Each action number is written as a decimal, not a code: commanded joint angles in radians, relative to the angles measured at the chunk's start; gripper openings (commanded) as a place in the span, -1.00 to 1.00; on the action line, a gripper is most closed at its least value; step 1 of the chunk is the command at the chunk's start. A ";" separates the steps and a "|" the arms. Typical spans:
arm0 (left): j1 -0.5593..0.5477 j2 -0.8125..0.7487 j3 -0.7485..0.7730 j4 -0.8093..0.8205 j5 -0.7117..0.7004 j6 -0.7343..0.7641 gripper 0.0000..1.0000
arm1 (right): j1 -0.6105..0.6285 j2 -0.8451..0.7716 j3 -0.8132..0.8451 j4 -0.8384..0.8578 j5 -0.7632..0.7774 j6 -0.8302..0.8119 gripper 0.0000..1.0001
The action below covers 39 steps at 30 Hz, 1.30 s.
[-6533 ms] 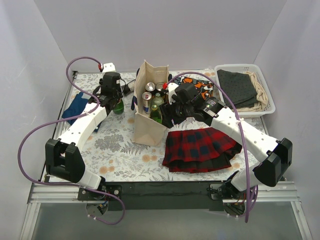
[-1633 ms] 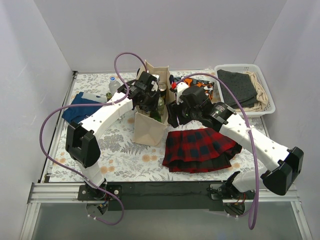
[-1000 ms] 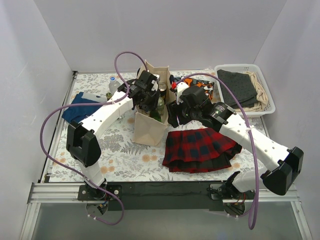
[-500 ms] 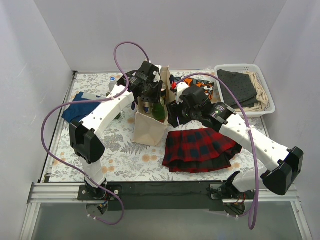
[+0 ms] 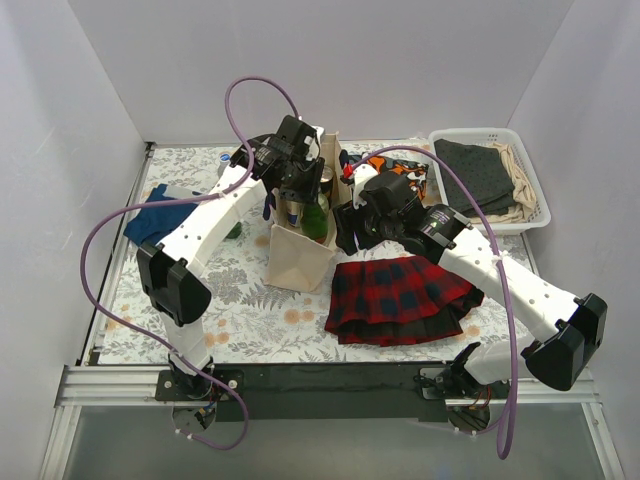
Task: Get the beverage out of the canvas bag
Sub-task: Take out the drink from the canvas bag.
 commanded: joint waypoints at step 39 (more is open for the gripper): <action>-0.005 -0.264 0.257 0.105 -0.153 -0.022 -1.00 | 0.005 -0.031 0.004 0.006 0.018 -0.003 0.40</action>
